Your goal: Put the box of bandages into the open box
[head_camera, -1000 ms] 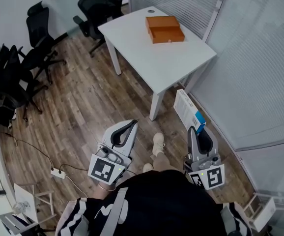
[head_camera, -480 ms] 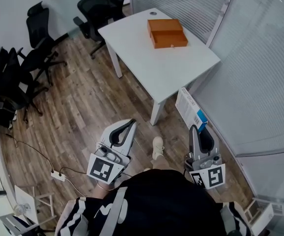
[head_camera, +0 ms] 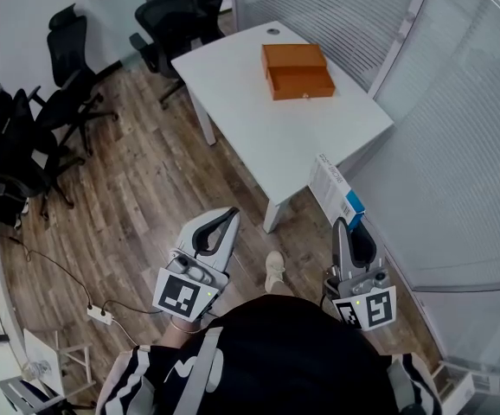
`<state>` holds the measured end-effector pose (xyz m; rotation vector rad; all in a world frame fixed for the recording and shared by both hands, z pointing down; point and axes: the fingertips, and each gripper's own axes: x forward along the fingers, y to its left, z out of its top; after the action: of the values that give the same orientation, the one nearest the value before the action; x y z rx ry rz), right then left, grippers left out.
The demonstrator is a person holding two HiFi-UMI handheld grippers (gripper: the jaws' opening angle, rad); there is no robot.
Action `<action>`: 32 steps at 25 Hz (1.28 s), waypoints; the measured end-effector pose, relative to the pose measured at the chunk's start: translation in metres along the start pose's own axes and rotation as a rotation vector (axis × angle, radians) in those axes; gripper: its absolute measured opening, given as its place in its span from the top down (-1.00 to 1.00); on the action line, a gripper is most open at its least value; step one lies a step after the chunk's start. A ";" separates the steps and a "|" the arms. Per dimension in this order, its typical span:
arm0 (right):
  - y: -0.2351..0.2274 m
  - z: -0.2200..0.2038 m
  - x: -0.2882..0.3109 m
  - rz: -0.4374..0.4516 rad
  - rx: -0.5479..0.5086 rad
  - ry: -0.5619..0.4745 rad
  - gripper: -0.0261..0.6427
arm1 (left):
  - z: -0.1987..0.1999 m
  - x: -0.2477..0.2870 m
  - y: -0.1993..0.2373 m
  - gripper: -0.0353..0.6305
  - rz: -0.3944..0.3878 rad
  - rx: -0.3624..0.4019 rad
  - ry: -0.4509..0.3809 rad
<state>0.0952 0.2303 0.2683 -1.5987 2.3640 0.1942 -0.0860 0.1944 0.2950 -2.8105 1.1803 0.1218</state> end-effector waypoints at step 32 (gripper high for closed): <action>-0.113 -0.047 0.124 0.033 0.026 0.056 0.67 | -0.020 0.141 0.069 0.89 0.034 -0.003 0.017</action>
<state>0.1489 0.0655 0.2801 -1.5739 2.4264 0.1270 -0.0363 0.0446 0.2957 -2.8006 1.2324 0.1026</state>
